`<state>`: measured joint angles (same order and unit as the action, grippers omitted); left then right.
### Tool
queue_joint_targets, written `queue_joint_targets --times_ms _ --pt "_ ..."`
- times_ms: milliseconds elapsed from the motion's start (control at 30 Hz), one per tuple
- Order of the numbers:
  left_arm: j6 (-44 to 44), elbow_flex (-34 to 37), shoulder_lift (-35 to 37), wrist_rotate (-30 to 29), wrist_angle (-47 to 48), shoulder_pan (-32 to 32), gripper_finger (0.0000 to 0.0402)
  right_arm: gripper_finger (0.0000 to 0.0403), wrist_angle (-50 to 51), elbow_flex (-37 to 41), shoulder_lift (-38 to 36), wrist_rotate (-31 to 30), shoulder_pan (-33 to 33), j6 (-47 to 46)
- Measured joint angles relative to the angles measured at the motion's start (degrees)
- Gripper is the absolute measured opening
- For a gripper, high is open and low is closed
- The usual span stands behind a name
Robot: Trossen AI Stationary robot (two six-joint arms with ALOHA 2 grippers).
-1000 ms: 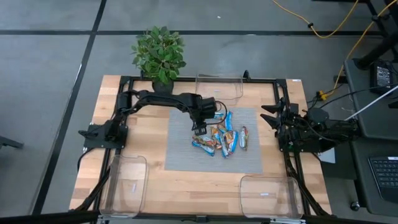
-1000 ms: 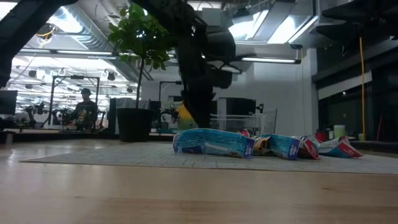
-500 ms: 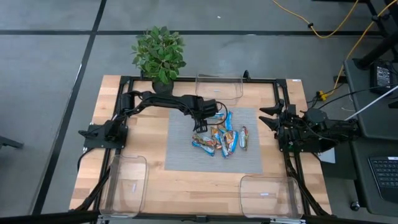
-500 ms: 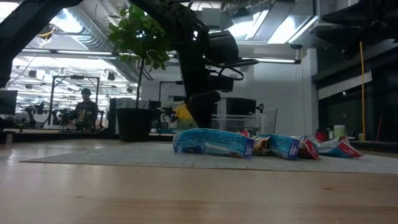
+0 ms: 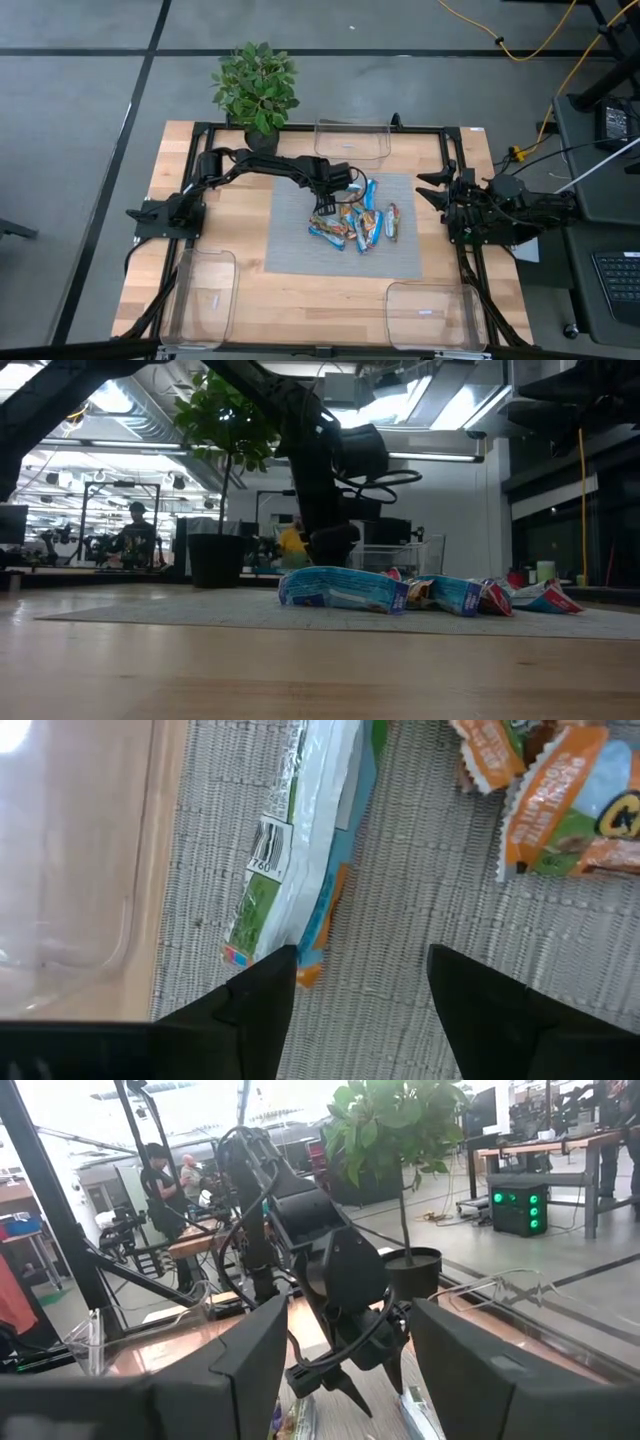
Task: Pick and place Granola Bars by type
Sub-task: Put the yellow granola bar into the top transparent bin
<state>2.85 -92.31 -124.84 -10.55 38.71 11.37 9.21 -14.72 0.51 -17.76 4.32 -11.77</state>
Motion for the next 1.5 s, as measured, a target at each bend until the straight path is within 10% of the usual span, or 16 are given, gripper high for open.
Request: queue_joint_targets --times_ms 733,1500 --pt "4.98 -4.25 0.13 -10.81 2.66 -3.93 0.0236 0.0213 0.71 0.0 0.0 0.0 0.0 0.09" --pt "6.09 -4.35 -2.77 -7.2 -0.03 0.14 0.0215 0.0213 2.41 0.0 0.0 0.0 0.0 -1.51"
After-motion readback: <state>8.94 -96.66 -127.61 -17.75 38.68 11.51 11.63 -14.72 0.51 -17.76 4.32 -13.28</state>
